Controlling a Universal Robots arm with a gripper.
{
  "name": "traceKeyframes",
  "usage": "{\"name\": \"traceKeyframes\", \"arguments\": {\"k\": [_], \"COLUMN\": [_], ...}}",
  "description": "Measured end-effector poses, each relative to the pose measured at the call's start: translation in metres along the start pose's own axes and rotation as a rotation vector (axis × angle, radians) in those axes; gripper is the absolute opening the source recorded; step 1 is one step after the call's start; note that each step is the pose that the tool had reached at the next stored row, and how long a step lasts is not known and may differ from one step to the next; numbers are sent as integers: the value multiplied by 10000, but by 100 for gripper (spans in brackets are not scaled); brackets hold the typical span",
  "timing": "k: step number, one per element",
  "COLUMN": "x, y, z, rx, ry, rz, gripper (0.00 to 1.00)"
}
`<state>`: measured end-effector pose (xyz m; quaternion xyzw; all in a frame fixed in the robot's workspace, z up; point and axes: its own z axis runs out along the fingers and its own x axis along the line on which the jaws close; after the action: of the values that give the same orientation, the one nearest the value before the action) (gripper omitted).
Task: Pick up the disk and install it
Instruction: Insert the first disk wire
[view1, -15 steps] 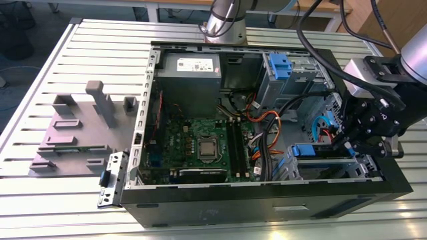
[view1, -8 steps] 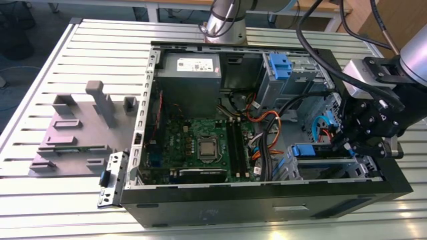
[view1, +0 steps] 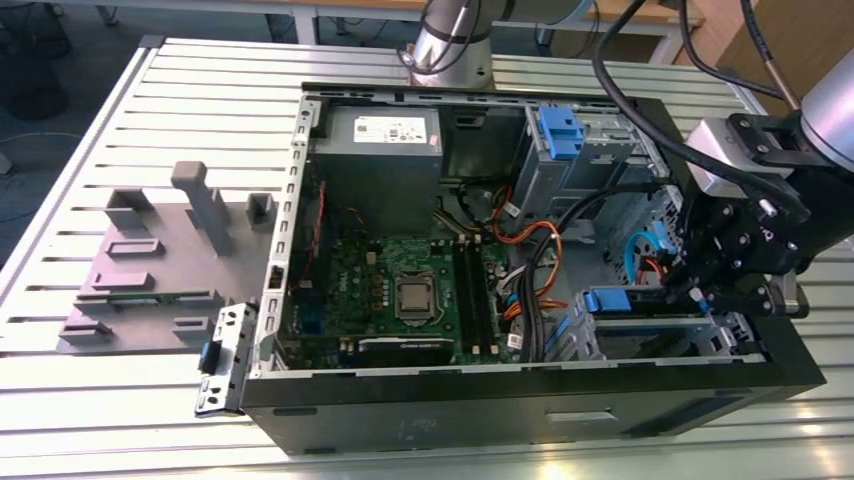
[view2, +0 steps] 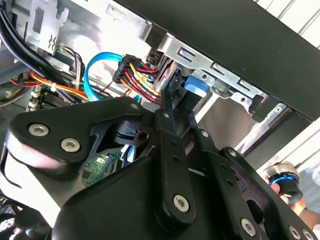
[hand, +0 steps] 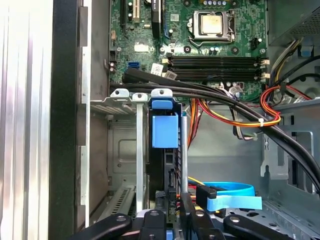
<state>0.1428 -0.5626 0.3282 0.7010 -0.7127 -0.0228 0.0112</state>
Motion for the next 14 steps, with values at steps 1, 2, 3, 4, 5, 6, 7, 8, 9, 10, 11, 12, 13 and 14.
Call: {"name": "traceKeyframes", "arguments": {"k": [1,2,3,4,5,6,7,8,9,10,11,12,13,14], "x": [-1,-1,-1,-2,-2,-2,-2,-2,-2,-2,-3,-2,-2,-2], "y": [1,2,3,4,5,6,6,6,6,6,6,7,6,6], "z": [-18,-41,-69,-94,-117,-130,-135,-137,-137,-138,-140,-140,-140,-140], "rx": [0,0,0,1,1,2,1,1,1,1,1,2,1,-1], "ry": [-1,-2,0,-1,-2,-1,-2,-4,-6,-5,-2,-2,-2,-2], "rz": [0,0,0,-1,-1,-1,-1,-1,-1,-1,-1,0,-1,-1], "gripper": [25,25,25,25,25,25,25,25,25,25,24,24,17,11]}}
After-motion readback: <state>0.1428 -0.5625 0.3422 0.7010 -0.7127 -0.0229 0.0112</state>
